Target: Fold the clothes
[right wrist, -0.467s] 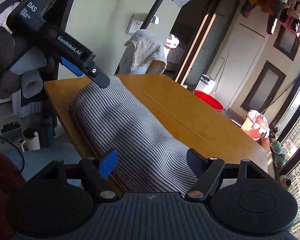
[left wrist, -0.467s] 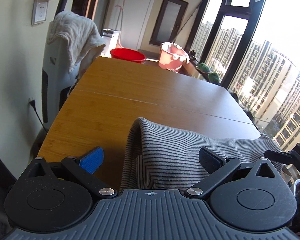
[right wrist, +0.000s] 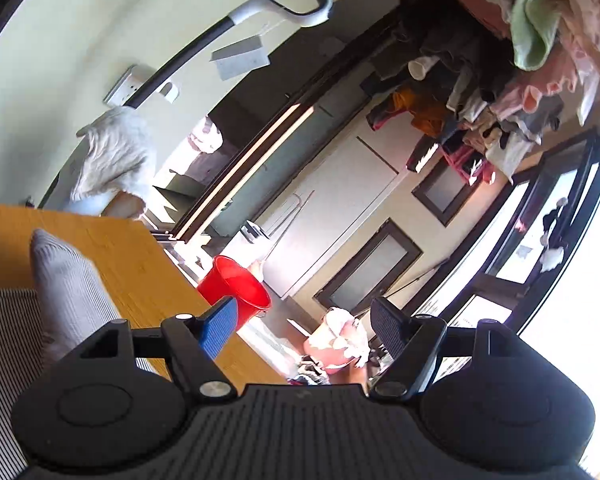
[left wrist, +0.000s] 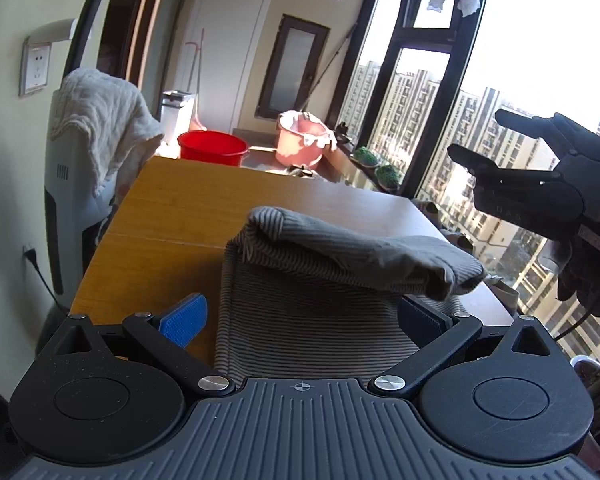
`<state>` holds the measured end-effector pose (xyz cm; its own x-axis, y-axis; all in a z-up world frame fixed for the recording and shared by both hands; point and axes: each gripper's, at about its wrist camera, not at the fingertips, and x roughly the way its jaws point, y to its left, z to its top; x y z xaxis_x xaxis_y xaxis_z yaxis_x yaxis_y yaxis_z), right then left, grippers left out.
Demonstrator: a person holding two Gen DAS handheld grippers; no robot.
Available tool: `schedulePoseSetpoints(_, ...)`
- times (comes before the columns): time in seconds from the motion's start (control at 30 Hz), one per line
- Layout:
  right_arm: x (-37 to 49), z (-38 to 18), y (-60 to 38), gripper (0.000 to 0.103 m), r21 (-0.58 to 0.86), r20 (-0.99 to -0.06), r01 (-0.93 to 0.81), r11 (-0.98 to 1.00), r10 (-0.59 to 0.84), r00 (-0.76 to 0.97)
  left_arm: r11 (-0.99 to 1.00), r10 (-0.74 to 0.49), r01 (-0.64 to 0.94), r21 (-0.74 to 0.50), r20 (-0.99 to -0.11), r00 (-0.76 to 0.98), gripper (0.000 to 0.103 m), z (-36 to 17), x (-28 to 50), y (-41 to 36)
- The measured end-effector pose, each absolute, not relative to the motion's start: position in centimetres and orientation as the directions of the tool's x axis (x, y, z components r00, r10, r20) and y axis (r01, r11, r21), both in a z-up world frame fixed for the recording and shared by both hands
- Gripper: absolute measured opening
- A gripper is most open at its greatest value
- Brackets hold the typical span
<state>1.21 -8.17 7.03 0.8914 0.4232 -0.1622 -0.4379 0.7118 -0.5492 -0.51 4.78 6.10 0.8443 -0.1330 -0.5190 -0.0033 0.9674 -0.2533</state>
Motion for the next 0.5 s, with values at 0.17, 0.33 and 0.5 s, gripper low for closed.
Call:
schedulePoseSetpoints(0.17,4.7,6.4,-12.1,0.073,-0.253,-0.417,-0.613,0.748,0.488,0.767,0.965,-0.239,0.115,-0.238,-0.6,0.764,0.103,2.9,4.6,0.5)
schedulePoseSetpoints(0.33,8.4,3.3,-14.0,0.071,0.13,-0.648,-0.649,0.749,0.56,0.516,0.968,-0.249,0.181,-0.171,-0.643,0.724,0.103,-0.1,8.4,-1.1)
schedulePoseSetpoints(0.5,13.2,0.5,-14.7,0.072,0.287,-0.672,-0.56,0.777,0.58,0.46,0.964,-0.264,0.2,-0.173,-0.675,0.689,0.103,-0.9,8.0,-0.5)
